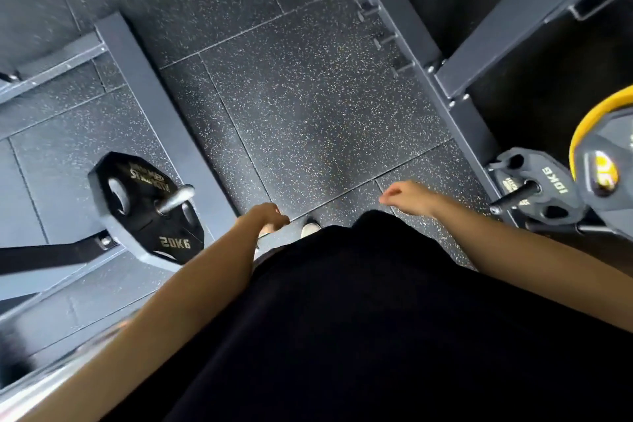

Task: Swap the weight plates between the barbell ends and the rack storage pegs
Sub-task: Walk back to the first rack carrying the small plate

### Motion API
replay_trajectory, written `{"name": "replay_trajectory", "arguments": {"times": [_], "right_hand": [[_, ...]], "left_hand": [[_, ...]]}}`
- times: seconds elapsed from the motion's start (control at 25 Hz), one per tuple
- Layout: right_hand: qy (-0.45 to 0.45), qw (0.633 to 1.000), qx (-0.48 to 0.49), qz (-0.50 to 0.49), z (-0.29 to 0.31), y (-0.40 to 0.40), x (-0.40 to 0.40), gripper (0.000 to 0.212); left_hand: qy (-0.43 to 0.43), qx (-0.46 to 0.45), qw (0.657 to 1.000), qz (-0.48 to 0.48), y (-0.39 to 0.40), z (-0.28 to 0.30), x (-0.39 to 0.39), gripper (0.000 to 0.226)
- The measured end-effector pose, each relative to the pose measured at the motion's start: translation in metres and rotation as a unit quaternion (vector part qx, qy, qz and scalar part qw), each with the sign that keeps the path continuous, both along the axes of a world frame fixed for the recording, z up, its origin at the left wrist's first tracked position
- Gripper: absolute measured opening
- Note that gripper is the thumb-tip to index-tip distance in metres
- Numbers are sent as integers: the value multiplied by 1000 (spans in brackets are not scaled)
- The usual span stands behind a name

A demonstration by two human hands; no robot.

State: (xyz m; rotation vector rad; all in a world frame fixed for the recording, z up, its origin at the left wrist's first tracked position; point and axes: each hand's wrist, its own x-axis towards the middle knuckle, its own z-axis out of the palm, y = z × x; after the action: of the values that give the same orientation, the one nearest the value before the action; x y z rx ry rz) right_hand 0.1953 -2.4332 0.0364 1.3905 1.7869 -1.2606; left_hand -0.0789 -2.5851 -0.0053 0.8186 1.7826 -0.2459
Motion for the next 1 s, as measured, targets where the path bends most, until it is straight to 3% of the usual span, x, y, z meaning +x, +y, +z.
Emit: {"name": "replay_trajectory", "arguments": {"times": [0.2,0.44,0.68,0.88,1.0], "right_hand": [[-2,1000,-1,-5,-7,38,-68,34],[-28,999,-32,21,-36,109,-144,40],[-37,997,-37,48,-45,230,-246,34],[-15,997,-29,73,-26,350,-327,34],[-2,997,-22,71,-25,407,-376,32]], "left_hand": [[-4,23,997,71,29,-2,-44,39],[-32,-40,996,76,67,-17,-106,42],[-1,-13,994,107,193,-10,-212,36],[54,61,987,142,319,4,-307,36],[49,63,989,123,375,1,-344,32]]}}
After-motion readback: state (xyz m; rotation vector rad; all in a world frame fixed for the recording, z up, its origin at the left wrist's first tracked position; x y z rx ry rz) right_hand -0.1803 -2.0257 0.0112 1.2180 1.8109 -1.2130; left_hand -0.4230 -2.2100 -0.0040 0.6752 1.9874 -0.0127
